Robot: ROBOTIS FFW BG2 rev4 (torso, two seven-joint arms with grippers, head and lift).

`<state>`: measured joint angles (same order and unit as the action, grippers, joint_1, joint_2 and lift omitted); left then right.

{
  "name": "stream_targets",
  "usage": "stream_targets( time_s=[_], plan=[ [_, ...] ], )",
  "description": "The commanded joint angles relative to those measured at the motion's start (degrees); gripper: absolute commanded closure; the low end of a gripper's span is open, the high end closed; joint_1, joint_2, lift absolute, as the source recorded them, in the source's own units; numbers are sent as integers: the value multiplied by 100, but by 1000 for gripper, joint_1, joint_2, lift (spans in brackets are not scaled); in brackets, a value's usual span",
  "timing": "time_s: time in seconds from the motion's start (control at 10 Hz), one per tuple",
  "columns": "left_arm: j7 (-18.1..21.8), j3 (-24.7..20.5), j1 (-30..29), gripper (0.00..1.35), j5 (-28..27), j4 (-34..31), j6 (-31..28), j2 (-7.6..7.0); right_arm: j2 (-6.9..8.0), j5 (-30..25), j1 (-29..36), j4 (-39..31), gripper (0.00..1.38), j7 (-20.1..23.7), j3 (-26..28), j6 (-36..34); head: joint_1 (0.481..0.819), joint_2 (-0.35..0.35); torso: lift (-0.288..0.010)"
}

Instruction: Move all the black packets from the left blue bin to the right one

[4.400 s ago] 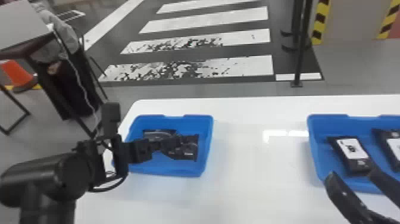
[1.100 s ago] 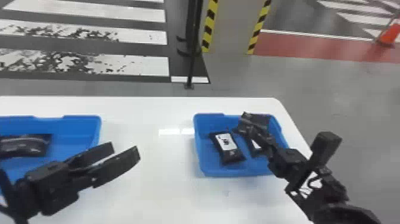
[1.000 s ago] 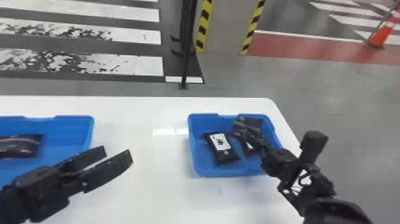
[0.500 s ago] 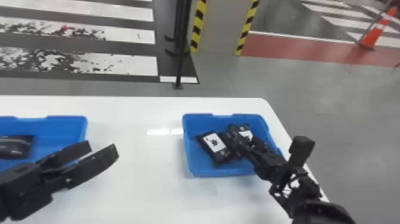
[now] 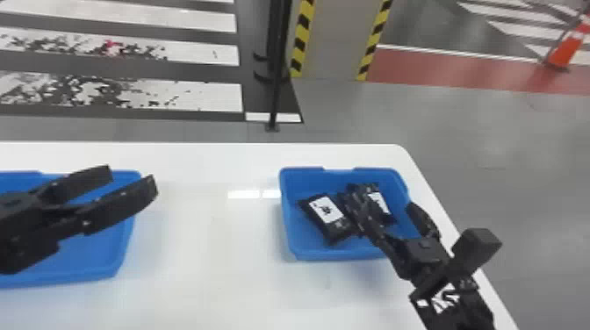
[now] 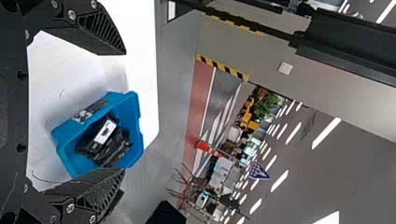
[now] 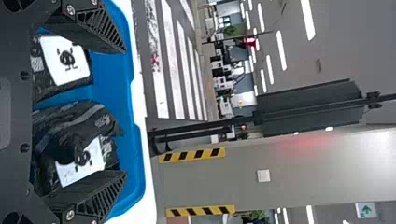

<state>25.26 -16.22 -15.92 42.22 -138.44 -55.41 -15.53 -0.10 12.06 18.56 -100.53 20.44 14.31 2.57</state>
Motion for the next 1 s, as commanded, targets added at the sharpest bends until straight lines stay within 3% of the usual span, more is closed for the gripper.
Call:
stream_targets(
  time_s=[0.0,0.3,0.6,0.9],
  plan=[
    [-65,-229,284,170,-245,42,-27,-143,15,256,323,-206,107,-23,-448,460,695,-193,-140],
    [-83,-469,1114,168,-737,604,-55,-451,15,507,646,-402,107,-40,-711,882,695,-38,-140],
    [-83,-481,1887,174,-1262,1490,-266,-758,15,667,815,-613,110,21,-780,882,695,39,-140],
    [-83,-321,2717,173,-1925,2672,-688,-899,15,679,871,-670,110,91,-780,868,695,126,-140]
  ],
)
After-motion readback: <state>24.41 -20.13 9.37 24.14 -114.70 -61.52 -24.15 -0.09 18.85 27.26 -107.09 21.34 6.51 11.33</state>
